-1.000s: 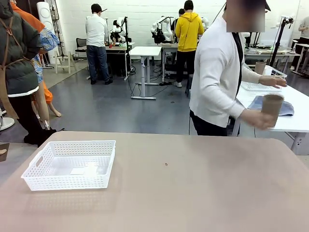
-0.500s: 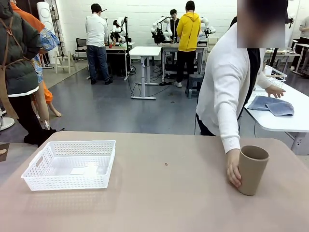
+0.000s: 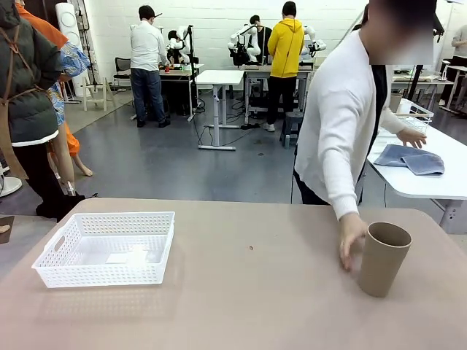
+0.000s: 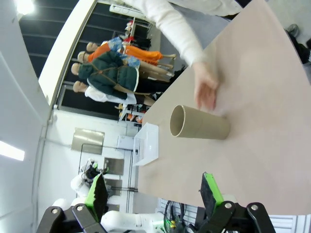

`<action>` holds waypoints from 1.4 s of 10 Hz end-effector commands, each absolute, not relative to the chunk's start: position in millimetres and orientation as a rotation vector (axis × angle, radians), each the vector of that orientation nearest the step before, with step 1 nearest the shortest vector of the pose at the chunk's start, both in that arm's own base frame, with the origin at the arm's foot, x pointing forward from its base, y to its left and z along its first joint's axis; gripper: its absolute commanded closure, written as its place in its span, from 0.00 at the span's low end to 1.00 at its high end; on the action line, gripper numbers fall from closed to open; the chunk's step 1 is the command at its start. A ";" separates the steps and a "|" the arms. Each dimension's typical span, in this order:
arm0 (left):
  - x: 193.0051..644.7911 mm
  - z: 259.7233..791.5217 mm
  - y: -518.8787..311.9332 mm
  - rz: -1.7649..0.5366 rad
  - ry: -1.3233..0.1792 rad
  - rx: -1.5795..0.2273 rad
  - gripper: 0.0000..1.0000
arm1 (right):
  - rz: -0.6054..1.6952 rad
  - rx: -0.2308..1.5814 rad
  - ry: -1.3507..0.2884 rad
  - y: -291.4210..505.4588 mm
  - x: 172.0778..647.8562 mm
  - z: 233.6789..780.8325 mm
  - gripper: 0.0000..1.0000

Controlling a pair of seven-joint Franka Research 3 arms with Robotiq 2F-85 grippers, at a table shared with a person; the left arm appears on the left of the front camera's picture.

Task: Clean and organize the cups into the basket.
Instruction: Pick up the Organizing basket and move it to the center of the table, then pick up the Reusable plastic cup from the right side of the table and place it inside the Organizing basket.

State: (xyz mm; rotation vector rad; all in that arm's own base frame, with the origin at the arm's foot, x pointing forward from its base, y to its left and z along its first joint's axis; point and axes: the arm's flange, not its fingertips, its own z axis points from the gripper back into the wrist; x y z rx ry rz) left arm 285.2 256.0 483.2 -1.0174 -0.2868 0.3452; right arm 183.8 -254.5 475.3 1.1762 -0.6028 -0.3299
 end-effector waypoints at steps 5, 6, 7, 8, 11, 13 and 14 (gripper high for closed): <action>310.2 540.6 204.2 -0.052 -0.332 -0.431 0.00 | 0.576 1.084 -0.644 -221.4 223.6 455.5 0.00; 314.3 536.3 186.0 -0.085 -0.320 -0.324 0.00 | 0.682 1.092 -0.608 -217.3 231.5 448.1 0.00; 320.7 528.5 169.1 -0.114 -0.315 -0.216 0.00 | 0.791 1.088 -0.576 -214.2 238.7 441.4 0.00; 328.4 520.3 154.6 -0.126 -0.317 -0.112 0.00 | 0.850 1.093 -0.560 -208.3 245.1 434.2 0.00; 347.1 487.4 128.0 -0.146 -0.285 0.145 0.00 | 0.974 0.959 -0.569 -194.5 264.1 411.6 0.00; 361.0 464.6 122.0 -0.129 -0.257 0.263 0.00 | 0.935 0.821 -0.695 -188.9 273.7 396.6 0.00; 367.1 456.4 117.0 -0.125 -0.238 0.289 0.00 | 0.906 0.825 -0.721 -188.5 276.0 389.4 0.00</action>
